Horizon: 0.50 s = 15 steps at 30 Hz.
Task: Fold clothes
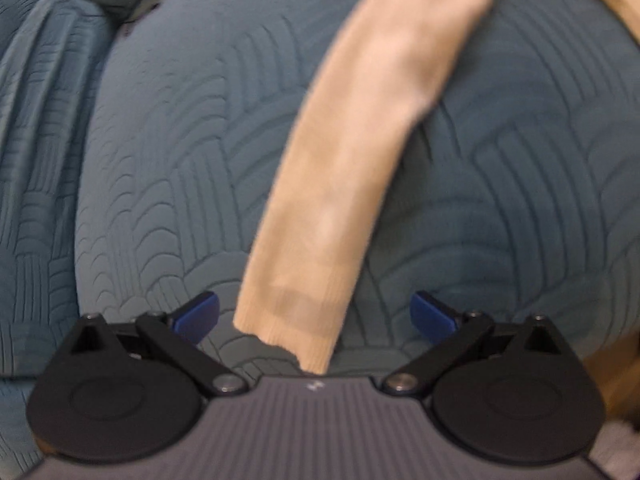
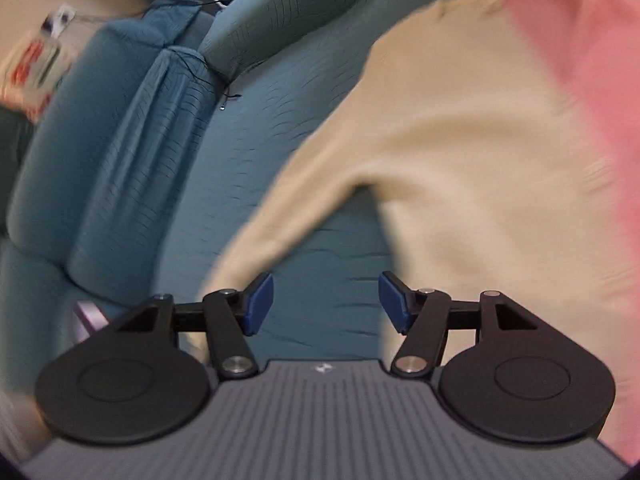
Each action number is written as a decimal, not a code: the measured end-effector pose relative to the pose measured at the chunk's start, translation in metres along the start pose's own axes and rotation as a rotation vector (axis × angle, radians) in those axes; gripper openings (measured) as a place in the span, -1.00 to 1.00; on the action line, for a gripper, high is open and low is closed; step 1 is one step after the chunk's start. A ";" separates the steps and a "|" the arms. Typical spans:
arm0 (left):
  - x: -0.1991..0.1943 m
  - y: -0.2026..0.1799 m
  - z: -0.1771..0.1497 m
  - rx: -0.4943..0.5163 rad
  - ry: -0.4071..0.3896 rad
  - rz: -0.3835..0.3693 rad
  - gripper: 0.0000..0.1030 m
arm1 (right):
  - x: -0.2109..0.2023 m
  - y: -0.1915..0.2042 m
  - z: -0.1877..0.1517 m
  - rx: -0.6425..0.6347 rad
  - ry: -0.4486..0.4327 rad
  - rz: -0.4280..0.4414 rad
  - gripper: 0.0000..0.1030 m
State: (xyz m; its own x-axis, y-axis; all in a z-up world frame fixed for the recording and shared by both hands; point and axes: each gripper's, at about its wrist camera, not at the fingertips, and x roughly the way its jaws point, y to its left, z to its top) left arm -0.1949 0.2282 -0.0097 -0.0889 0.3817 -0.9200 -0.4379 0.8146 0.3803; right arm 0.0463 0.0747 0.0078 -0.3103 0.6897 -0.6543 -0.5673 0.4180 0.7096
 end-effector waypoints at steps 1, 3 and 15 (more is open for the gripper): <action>0.002 -0.002 -0.001 0.017 -0.006 0.001 1.00 | 0.017 0.005 0.002 0.058 -0.006 0.009 0.20; 0.003 -0.005 -0.001 0.063 -0.023 0.010 1.00 | 0.036 0.009 0.004 0.108 -0.010 0.002 0.21; 0.006 0.002 -0.001 0.060 -0.045 0.051 0.58 | 0.075 0.025 0.006 0.022 0.038 -0.036 0.21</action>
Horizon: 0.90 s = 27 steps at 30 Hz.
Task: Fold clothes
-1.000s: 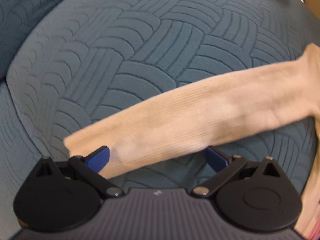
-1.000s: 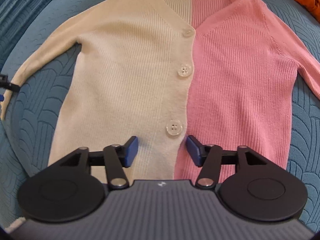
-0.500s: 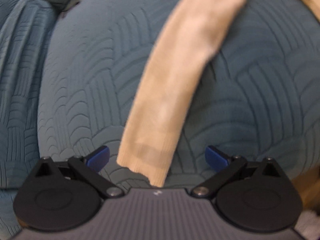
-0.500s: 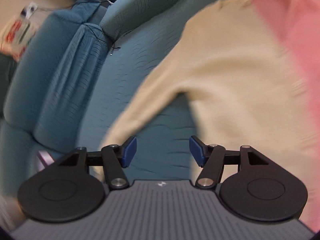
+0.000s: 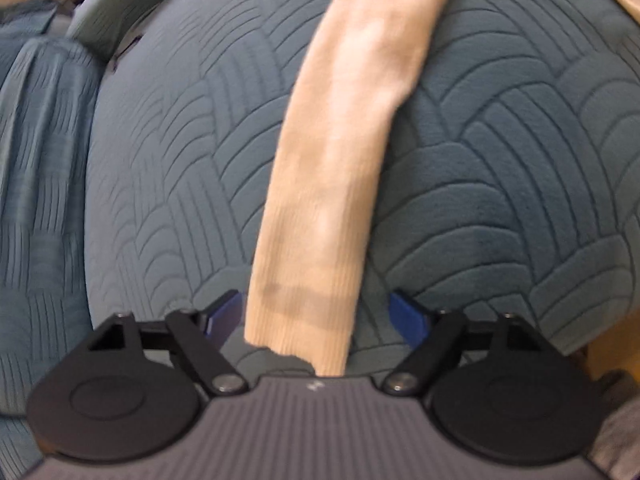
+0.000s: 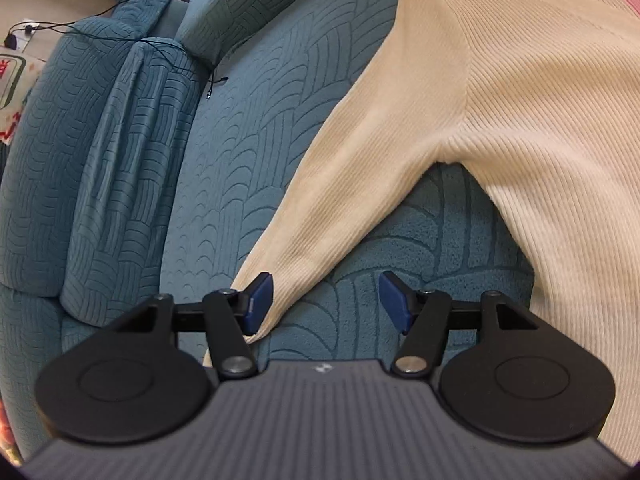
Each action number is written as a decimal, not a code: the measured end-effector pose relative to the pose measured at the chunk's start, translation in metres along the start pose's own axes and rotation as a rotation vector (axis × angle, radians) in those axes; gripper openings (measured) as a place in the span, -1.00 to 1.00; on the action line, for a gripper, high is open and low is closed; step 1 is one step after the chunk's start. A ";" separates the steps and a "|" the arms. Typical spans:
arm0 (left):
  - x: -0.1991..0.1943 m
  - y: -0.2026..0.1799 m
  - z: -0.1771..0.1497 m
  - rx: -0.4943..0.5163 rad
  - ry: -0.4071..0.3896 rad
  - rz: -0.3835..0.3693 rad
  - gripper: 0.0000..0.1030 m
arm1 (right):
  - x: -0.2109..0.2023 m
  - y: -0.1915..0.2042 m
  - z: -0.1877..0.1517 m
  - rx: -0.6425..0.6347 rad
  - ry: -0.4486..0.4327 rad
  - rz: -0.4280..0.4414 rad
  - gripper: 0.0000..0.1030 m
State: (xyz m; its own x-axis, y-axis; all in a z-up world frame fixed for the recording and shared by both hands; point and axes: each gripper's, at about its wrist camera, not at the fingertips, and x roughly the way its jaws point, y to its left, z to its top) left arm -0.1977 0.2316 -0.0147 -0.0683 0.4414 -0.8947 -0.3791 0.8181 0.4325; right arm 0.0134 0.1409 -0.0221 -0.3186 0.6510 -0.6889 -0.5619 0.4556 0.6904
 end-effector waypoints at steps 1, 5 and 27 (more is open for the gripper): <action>0.002 0.000 -0.001 -0.005 0.007 0.011 0.39 | 0.000 -0.001 0.001 -0.003 -0.006 -0.003 0.21; 0.010 -0.001 -0.003 -0.040 0.044 -0.013 -0.83 | 0.002 -0.009 0.005 0.015 -0.026 -0.016 0.21; -0.031 0.011 -0.006 -0.182 0.048 -0.039 -0.83 | 0.010 -0.060 0.055 0.269 -0.063 -0.016 -0.85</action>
State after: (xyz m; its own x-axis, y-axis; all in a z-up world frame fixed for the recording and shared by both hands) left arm -0.2053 0.2245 0.0166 -0.0930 0.3890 -0.9165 -0.5426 0.7520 0.3742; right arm 0.0859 0.1536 -0.0585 -0.2580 0.6752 -0.6910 -0.3410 0.6056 0.7190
